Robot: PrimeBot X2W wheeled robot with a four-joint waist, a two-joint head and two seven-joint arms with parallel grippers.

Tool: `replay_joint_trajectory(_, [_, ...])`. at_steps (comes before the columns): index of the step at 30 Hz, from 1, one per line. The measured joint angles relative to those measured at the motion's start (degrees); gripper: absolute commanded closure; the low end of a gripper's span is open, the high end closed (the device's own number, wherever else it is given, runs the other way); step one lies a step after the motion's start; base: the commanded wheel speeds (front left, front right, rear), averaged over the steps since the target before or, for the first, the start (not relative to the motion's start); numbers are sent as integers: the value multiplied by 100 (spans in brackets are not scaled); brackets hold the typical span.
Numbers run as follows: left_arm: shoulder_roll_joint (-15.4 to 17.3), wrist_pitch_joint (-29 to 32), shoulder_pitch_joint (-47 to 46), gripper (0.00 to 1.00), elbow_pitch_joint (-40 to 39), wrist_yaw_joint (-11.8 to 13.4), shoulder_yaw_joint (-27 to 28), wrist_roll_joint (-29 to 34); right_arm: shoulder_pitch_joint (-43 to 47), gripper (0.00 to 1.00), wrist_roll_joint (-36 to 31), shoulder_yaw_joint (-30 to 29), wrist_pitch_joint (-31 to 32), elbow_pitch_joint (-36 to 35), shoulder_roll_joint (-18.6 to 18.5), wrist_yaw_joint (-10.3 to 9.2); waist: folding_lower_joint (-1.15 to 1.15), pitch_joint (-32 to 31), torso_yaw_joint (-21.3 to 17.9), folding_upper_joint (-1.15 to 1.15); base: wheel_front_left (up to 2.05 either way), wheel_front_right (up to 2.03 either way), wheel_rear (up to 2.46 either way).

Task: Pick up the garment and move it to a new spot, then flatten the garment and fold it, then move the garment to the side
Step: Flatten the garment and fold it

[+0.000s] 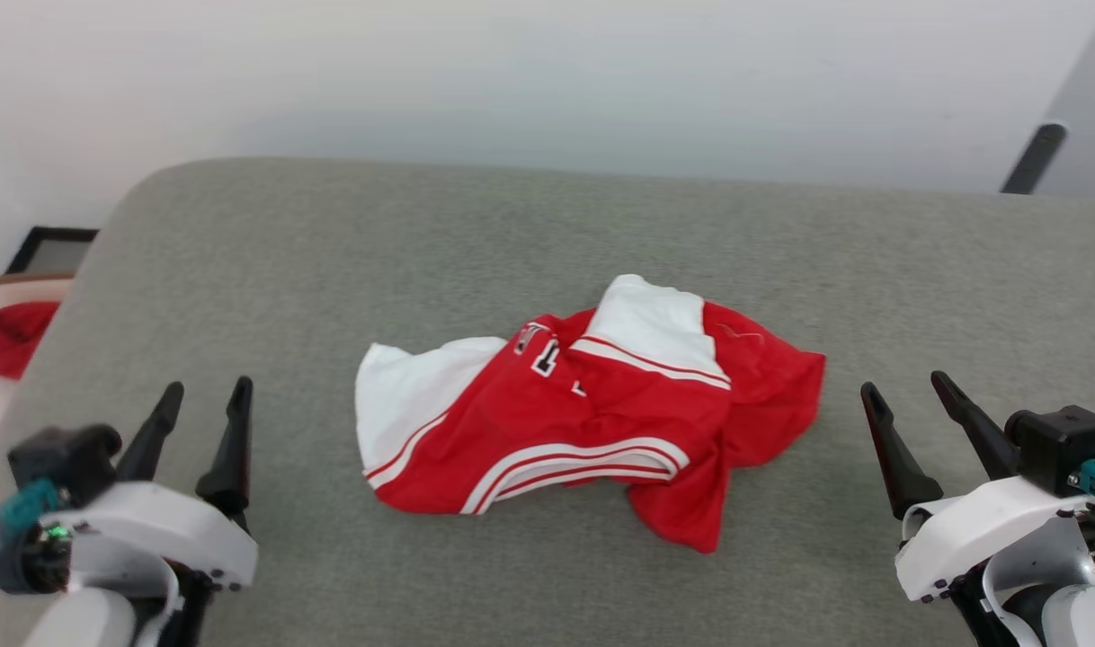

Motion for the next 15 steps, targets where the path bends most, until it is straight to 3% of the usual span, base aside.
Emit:
replay_joint_trajectory(6, [-374,-876,135,0,214,-25,80,127,-80,0,229,69,397,-2,-157,0,0,1,306,0,0,0,0])
replay_joint_trajectory(15, [-948,-1106,265,0,549,-281,-27,210,-660,0,658,70,1691,81,-494,0,0,142,800,0,0,0,0])
